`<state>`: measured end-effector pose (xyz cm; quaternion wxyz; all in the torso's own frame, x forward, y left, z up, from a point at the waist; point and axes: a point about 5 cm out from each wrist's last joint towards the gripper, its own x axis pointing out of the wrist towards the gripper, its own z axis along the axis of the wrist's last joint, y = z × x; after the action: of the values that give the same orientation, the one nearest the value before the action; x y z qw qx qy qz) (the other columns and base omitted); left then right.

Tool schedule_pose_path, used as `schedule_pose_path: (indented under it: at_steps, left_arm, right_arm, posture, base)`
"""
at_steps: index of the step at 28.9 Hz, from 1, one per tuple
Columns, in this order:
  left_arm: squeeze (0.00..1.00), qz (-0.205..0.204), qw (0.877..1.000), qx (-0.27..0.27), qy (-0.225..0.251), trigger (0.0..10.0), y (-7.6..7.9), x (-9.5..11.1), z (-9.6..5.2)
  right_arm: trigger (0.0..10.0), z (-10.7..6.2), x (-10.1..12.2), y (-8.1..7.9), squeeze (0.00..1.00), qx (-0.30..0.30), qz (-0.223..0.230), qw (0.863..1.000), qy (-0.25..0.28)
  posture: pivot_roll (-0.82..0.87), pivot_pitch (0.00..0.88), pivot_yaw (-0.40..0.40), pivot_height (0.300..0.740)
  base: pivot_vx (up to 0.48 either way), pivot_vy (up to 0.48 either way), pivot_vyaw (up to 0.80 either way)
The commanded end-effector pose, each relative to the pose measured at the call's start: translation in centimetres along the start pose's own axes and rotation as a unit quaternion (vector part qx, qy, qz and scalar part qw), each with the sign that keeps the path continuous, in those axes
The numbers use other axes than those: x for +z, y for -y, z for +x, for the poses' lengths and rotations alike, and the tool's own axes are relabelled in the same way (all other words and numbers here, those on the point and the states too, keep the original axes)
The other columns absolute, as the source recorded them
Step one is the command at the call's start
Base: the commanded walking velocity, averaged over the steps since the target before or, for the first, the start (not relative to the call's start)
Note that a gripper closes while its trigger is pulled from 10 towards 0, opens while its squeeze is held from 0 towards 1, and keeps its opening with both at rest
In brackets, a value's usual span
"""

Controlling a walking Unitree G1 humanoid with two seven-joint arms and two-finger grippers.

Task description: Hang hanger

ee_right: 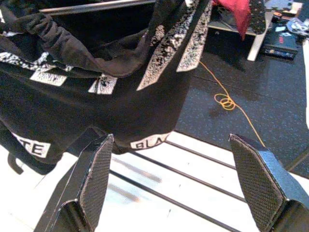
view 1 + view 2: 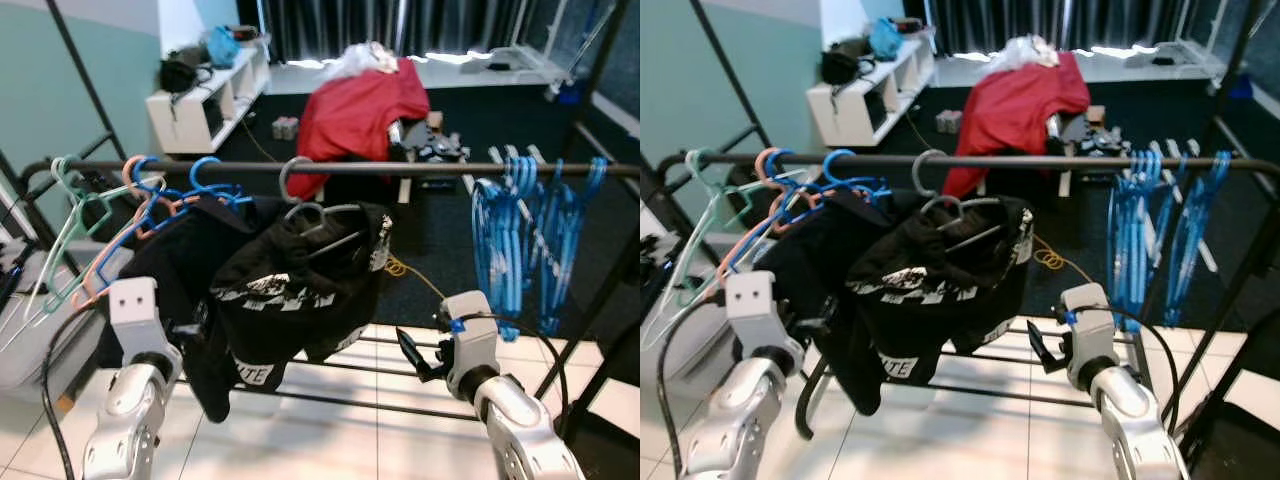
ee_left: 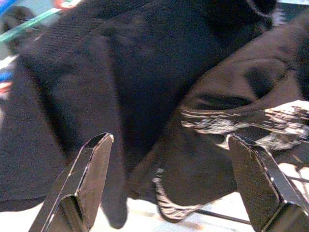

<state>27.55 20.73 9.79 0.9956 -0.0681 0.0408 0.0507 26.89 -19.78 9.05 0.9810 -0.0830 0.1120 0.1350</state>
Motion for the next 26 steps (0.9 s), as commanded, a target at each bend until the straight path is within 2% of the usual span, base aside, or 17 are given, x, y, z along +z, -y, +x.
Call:
schedule_pose_path:
  at_steps: [1, 3, 5, 11, 13, 16, 20, 21, 24, 26]
  left_arm:
    - [0.00, 0.004, 1.000, -0.001, -0.005, 10.0, -0.8, -0.5, -0.2]
    - [0.00, 0.004, 1.000, -0.016, -0.002, 10.0, -0.6, -0.5, -0.2]
    - [0.00, 0.003, 1.000, -0.021, -0.003, 10.0, -0.5, -0.4, -0.2]
    - [0.00, 0.012, 0.999, -0.031, 0.007, 10.0, -0.4, 0.3, 0.3]
    - [0.00, 0.023, 0.998, -0.051, 0.021, 10.0, -0.1, 1.3, 0.9]
    - [0.00, 0.030, 0.997, -0.064, 0.025, 10.0, 0.2, 1.6, 1.1]
    - [0.00, 0.028, 0.995, -0.089, 0.023, 10.0, 0.9, 1.5, 1.2]
    - [0.00, 0.022, 0.994, -0.107, 0.019, 10.0, 1.5, 1.2, 1.1]
    - [0.00, 0.019, 0.993, -0.115, 0.019, 10.0, 1.9, 1.2, 1.1]
    - [0.00, 0.006, 0.992, -0.123, 0.021, 10.0, 2.5, 1.1, 1.2]
  right_arm:
    - [10.0, 0.2, 0.2, -0.8, 0.00, 0.022, -0.010, 1.000, 0.010]
    - [10.0, 0.2, 0.3, -1.4, 0.00, 0.045, -0.034, 0.998, 0.017]
    - [10.0, 0.2, 0.3, -1.6, 0.00, 0.052, -0.040, 0.998, 0.018]
    - [10.0, 0.4, 0.2, -1.8, 0.00, 0.057, -0.040, 0.997, 0.016]
    - [10.0, 0.5, 0.1, -1.8, 0.00, 0.056, -0.036, 0.998, 0.014]
    - [10.0, 0.5, 0.1, -1.8, 0.00, 0.053, -0.034, 0.998, 0.017]
    - [10.0, 0.6, 0.2, -1.5, 0.00, 0.043, -0.021, 0.999, 0.017]
    - [10.0, 0.6, 0.1, -1.4, 0.00, 0.039, -0.014, 0.999, 0.015]
    - [10.0, 0.7, -0.1, -1.5, 0.00, 0.043, -0.019, 0.999, 0.006]
    - [10.0, 0.7, -0.3, -1.6, 0.00, 0.046, -0.008, 0.999, 0.000]
  posture:
    - [-0.09, 0.000, 0.085, 0.740]
    - [-0.09, 0.000, 0.088, 0.740]
    - [-0.10, 0.000, 0.089, 0.740]
    - [-0.11, 0.000, 0.095, 0.740]
    - [-0.11, 0.000, 0.098, 0.740]
    - [-0.11, 0.000, 0.098, 0.740]
    - [-0.11, 0.000, 0.102, 0.740]
    - [-0.12, 0.000, 0.102, 0.740]
    - [-0.12, 0.000, 0.101, 0.740]
    - [-0.12, 0.000, 0.101, 0.740]
  base:
    - [0.000, 0.000, 0.00]
    - [0.000, 0.000, 0.77]
    - [0.000, 0.000, 0.77]
    - [0.000, 0.000, 0.78]
    - [0.000, 0.000, 0.77]
    - [0.000, 0.000, 0.77]
    - [0.000, 0.000, 0.00]
    - [0.000, 0.000, 0.00]
    - [0.000, 0.000, 0.00]
    - [0.000, 0.000, -0.80]
